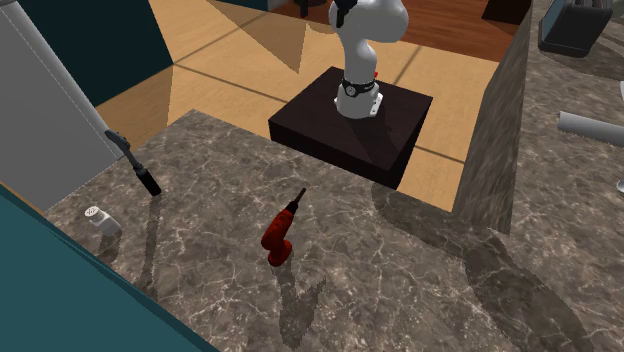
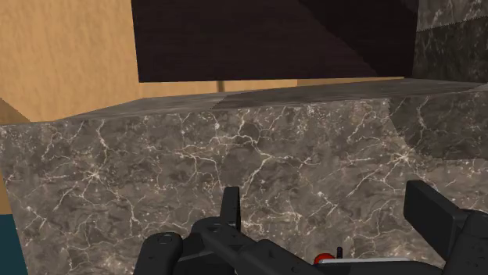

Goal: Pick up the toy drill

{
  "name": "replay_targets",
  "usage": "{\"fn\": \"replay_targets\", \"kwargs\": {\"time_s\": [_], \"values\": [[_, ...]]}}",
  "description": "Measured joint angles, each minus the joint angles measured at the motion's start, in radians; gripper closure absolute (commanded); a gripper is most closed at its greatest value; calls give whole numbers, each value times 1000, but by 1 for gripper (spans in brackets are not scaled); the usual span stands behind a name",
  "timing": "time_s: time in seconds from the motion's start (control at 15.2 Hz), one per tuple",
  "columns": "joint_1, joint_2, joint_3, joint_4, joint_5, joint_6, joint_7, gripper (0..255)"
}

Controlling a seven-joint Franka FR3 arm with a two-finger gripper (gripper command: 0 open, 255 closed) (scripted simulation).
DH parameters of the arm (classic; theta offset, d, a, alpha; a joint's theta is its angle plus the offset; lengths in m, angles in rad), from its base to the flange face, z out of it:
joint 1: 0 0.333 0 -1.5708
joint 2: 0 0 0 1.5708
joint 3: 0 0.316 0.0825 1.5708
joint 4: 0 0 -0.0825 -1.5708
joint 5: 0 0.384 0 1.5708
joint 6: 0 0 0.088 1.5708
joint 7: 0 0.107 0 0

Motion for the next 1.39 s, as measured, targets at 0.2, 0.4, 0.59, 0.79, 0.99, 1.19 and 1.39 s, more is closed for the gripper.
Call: {"fn": "replay_targets", "kwargs": {"time_s": [0.2, 0.4, 0.59, 0.79, 0.99, 1.19, 1.39], "values": [[3, 35, 8, -4, 3, 36, 8, 0], [5, 127, 23, -6, 5, 125, 20, 0], [8, 216, 39, -6, 6, 209, 36, 0], [10, 317, 56, 14, 2, 286, 53, 0], [11, 435, 71, 47, -6, 365, 72, 0], [14, 541, 87, 85, -18, 427, 95, 0], [16, 657, 98, 146, -36, 476, 115, 0]]}}
